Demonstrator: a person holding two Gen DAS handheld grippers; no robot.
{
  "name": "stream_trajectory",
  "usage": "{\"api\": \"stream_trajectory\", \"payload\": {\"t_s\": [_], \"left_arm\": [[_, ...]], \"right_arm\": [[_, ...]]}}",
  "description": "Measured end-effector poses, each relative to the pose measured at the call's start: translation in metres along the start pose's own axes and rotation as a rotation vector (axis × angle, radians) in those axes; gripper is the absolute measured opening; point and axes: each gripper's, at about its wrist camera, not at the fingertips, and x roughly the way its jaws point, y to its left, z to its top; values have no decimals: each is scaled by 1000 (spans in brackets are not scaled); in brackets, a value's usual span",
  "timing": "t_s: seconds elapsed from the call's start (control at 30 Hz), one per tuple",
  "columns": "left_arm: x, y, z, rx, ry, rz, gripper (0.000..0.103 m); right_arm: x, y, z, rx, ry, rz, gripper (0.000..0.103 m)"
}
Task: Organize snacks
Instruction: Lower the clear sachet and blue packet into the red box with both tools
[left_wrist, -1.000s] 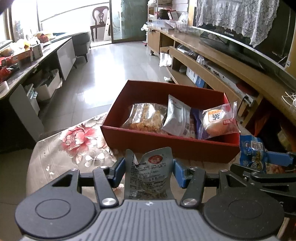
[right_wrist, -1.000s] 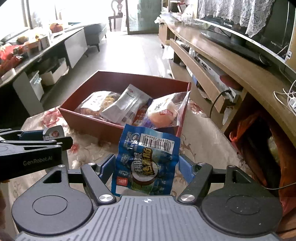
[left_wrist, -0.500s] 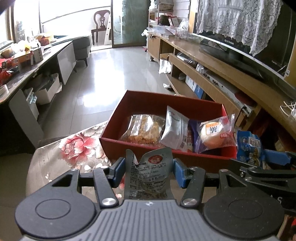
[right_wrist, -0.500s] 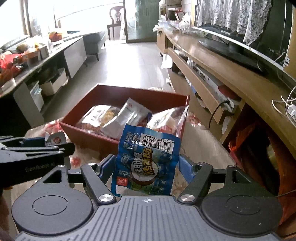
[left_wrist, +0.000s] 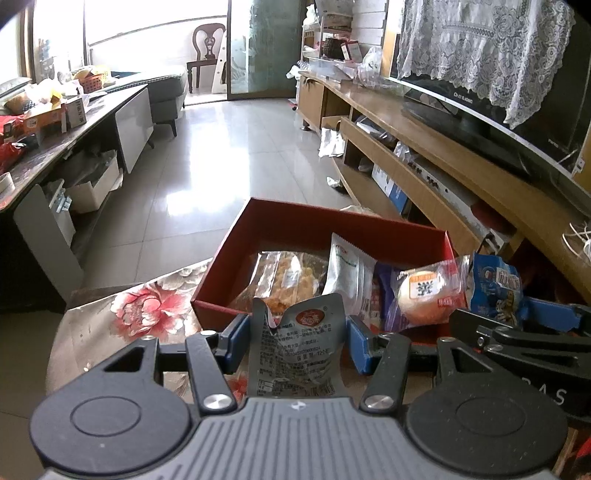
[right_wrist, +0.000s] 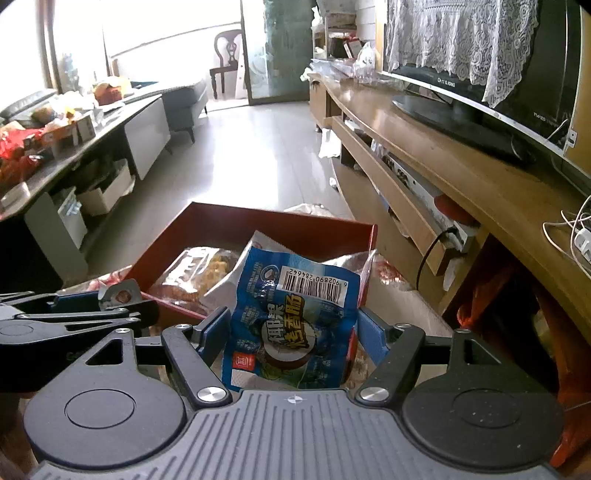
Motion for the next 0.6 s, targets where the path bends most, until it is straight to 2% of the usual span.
{"api": "stream_trajectory", "payload": {"t_s": [0.6], "left_arm": [[30,-1,32,-33,-9,15,58]], "right_arm": [[23,-6,27,22,-13,-8,78]]}}
